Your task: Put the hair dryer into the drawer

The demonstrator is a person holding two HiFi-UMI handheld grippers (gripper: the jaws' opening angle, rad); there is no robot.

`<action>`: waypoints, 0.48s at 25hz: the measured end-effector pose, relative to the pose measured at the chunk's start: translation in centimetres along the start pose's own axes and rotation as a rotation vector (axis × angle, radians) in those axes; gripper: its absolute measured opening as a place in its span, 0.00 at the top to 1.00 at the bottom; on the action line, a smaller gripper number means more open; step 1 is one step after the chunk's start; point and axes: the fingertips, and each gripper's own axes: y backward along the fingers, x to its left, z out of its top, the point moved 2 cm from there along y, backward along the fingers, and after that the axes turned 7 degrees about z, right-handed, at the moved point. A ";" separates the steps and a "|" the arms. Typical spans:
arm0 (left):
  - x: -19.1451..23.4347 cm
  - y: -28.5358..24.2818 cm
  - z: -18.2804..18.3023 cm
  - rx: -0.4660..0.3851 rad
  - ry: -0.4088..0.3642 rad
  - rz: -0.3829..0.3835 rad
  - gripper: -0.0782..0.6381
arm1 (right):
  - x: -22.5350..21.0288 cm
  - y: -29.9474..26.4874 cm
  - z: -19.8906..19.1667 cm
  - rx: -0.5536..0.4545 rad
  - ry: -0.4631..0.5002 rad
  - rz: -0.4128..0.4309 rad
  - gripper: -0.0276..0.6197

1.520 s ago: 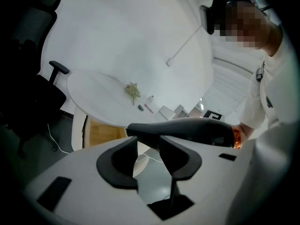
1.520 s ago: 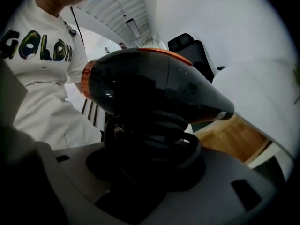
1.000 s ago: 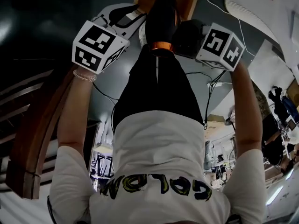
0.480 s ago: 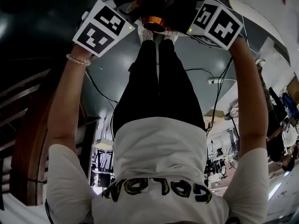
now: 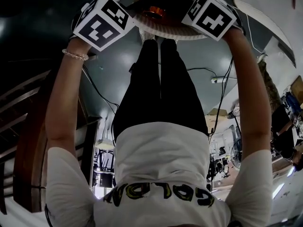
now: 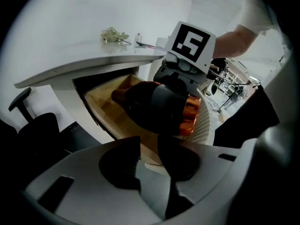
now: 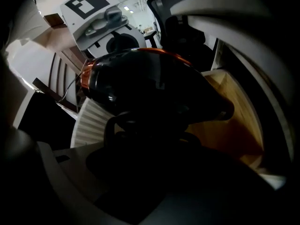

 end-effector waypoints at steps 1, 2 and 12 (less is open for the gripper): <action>0.2 -0.1 -0.1 0.004 -0.004 -0.006 0.71 | -0.4 -0.3 -0.1 0.011 0.000 -0.011 0.57; 0.4 -0.2 -0.1 0.003 -0.001 -0.012 0.71 | -0.8 -0.5 -0.3 0.024 0.002 -0.023 0.57; 0.9 -1.1 0.2 -0.018 0.067 -0.032 0.72 | -2.3 -3.2 -1.4 0.141 0.040 -0.126 0.57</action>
